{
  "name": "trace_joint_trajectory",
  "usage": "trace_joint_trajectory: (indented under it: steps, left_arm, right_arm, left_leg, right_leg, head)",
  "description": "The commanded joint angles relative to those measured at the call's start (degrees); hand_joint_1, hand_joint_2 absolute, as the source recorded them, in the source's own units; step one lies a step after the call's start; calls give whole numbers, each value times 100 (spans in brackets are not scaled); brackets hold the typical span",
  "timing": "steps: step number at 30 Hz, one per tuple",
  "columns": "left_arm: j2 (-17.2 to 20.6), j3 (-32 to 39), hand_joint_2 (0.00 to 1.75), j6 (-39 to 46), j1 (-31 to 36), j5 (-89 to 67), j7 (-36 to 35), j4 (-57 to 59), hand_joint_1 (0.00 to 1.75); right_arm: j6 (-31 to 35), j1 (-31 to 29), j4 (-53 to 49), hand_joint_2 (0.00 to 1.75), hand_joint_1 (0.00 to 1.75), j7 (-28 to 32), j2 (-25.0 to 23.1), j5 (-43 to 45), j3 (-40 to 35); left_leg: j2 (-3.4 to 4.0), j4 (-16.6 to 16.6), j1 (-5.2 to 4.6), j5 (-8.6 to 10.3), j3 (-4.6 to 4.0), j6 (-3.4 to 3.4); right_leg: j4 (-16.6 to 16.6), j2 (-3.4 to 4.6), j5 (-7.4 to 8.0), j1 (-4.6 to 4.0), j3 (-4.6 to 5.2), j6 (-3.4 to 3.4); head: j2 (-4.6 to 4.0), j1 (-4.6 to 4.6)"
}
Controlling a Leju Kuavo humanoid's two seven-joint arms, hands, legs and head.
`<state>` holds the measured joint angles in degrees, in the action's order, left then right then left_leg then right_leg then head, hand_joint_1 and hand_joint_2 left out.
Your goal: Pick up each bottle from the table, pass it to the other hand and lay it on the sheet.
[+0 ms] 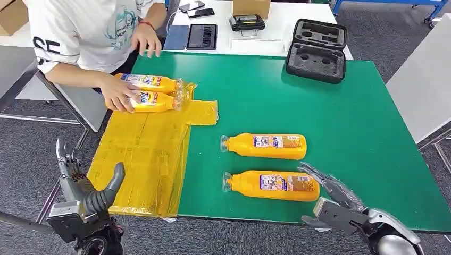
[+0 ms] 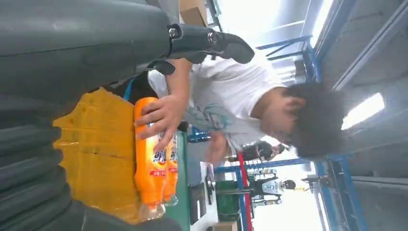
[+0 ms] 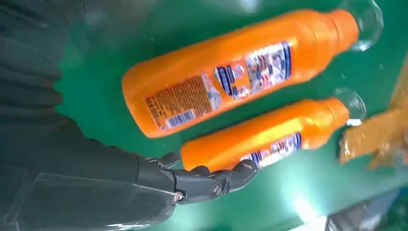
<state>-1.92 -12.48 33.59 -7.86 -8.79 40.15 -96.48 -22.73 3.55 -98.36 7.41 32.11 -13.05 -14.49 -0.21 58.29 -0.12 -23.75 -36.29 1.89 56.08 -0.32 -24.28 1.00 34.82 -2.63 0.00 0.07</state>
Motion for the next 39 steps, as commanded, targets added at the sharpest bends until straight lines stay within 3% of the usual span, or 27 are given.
trace_joint_trajectory:
  steps: [1, 8, 14, 20, 27, 32, 34, 35, 38, 39]
  left_arm:
    - [-118, 120, 175, -33, 127, -24, -15, 334, 0]
    - [-123, 121, 175, -40, 127, -54, -15, 362, 0]
    - [-156, 140, 175, -121, 51, -49, -15, 420, 0]
    - [-257, 141, 175, -348, 135, -137, -15, 589, 0]
    - [-306, 147, 175, -345, 164, -181, -15, 672, 0]
    - [-307, 133, 175, -411, 202, -195, -15, 733, 0]
    - [-305, 112, 175, -421, 220, -216, -15, 755, 0]
    - [-308, 106, 175, -422, 227, -222, -15, 761, 0]
    - [-273, 63, 175, -406, 254, -250, -15, 761, 0]
    - [-235, 12, 175, -361, 272, -257, -15, 732, 0]
  right_arm:
    - [-69, -397, 449, 175, 0, -56, -14, -22, -312]
    - [-73, -498, 584, 175, 0, -63, -46, -37, -379]
    - [475, -659, 774, 175, 0, 55, -221, -693, -527]
    - [191, -1744, 1683, 175, 0, 118, -66, -681, -949]
    - [414, -2731, 3353, 175, 0, 262, -869, -995, -1848]
    - [500, -2684, 3532, 175, 0, 277, -1083, -975, -2039]
    - [523, -2704, 3598, 175, 0, 277, -1137, -971, -2088]
    - [527, -2714, 3612, 175, 0, 275, -1162, -975, -2108]
    - [543, -2674, 3593, 175, 0, 285, -1246, -940, -2130]
    - [560, -2595, 3475, 175, 0, 289, -1234, -897, -2137]
  left_leg:
    - [4, -8, 5, -7, 31, -9]
    - [7, -10, 7, -12, 47, -9]
    - [10, -9, 6, -3, 25, -6]
    - [30, -8, 2, -4, 27, -4]
    - [43, -18, 11, -3, 56, -9]
    - [23, -11, 11, 2, 34, -5]
    - [25, -16, 15, -11, 72, -14]
    - [17, -8, 10, 2, 31, -4]
    - [16, -6, 9, 3, 26, -3]
    - [28, -7, 14, -14, 67, -12]
  right_leg:
    - [-10, 4, -5, -5, -31, 10]
    - [-13, 6, -12, -7, -48, 12]
    - [-12, 9, -2, -6, -26, 9]
    - [-9, 31, 4, -2, -23, 7]
    - [-24, 41, 7, -11, -51, 13]
    - [-12, 20, 3, -11, -34, 9]
    - [-18, 22, -9, -15, -71, 19]
    - [-9, 13, 1, -10, -31, 8]
    - [-5, 12, 0, -8, -27, 8]
    - [-9, 25, -12, -13, -66, 18]
  head:
    - [0, 0]
    - [0, 2]
    - [0, 0]
    - [0, -2]
    - [0, 0]
    - [0, 0]
    - [0, 0]
    - [0, 0]
    - [0, 2]
    - [0, 0]
